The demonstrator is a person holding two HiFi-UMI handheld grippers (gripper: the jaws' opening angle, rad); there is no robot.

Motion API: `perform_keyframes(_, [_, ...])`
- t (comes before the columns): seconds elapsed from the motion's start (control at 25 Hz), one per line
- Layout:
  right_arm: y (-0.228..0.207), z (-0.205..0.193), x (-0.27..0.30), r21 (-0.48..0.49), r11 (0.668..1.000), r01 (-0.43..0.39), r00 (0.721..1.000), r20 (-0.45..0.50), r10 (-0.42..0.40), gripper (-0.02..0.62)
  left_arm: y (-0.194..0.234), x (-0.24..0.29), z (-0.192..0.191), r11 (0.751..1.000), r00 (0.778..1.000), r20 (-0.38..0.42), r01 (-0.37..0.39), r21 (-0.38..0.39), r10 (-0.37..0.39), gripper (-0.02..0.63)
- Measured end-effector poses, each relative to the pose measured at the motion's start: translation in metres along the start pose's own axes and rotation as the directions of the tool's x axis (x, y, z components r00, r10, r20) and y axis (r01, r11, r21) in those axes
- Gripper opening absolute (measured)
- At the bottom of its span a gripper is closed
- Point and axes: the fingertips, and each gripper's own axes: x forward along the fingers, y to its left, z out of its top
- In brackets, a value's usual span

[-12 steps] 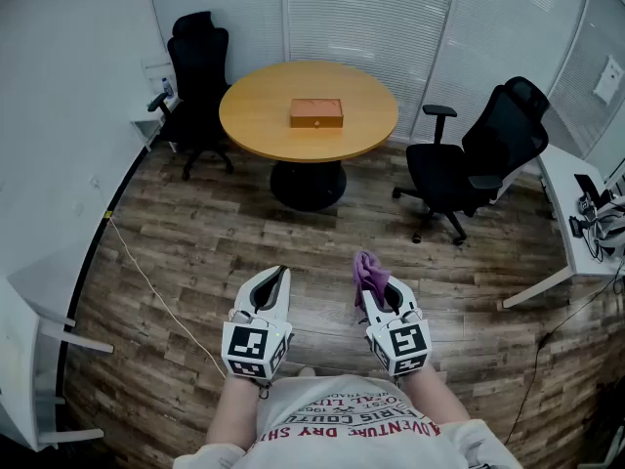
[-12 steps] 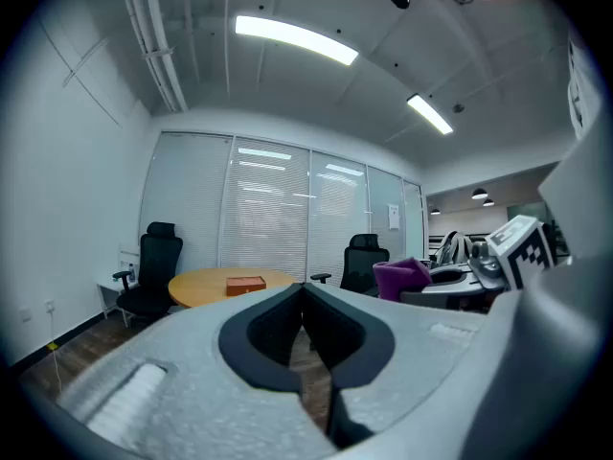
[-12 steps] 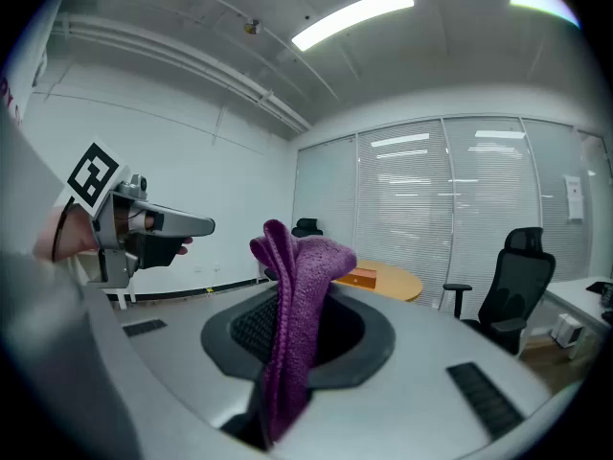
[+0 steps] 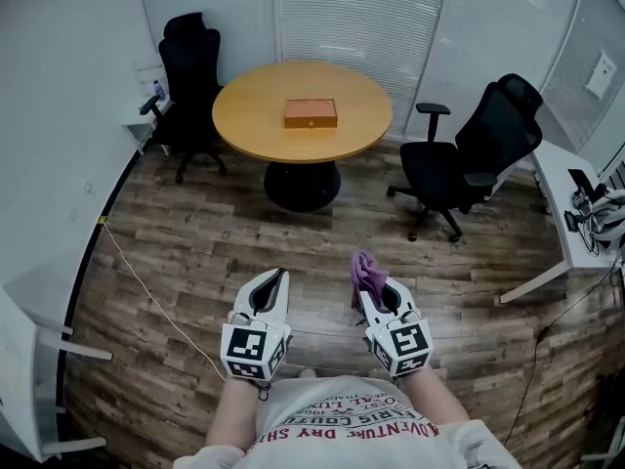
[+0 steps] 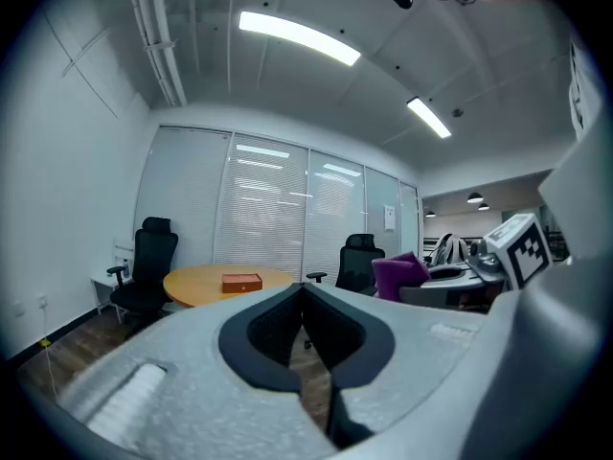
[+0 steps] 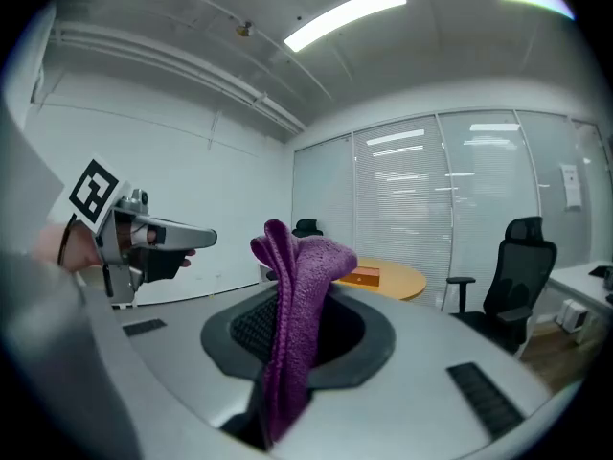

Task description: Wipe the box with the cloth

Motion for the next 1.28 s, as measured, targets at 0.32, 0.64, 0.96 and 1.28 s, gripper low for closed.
perform_keyframes(0.32, [0.025,-0.005,0.024,0.008,1.000,0.016,1.000,-0.016,-0.016,0.074,0.032,-0.009,-0.008,1.000,1.000,-0.006,0.023,-0.019,-0.023,0.009])
perform_keyframes(0.64, [0.036,-0.018,0.052,-0.004,1.000,0.025,0.997,-0.076,-0.025,0.075,0.068,-0.009,-0.019,0.999,1.000,-0.024,0.011,-0.038,-0.012,0.009])
perform_keyframes(0.96, [0.017,-0.026,0.097,-0.015,1.000,-0.014,0.994,-0.105,0.012,0.075,0.092,0.018,-0.030,0.999,0.998,-0.052,-0.027,-0.038,0.025,0.009])
perform_keyframes(1.28, [-0.049,-0.025,0.172,0.012,0.999,-0.040,0.994,-0.099,0.041,0.077,0.118,0.105,-0.022,0.997,0.996,-0.059,-0.067,-0.029,0.066,0.009])
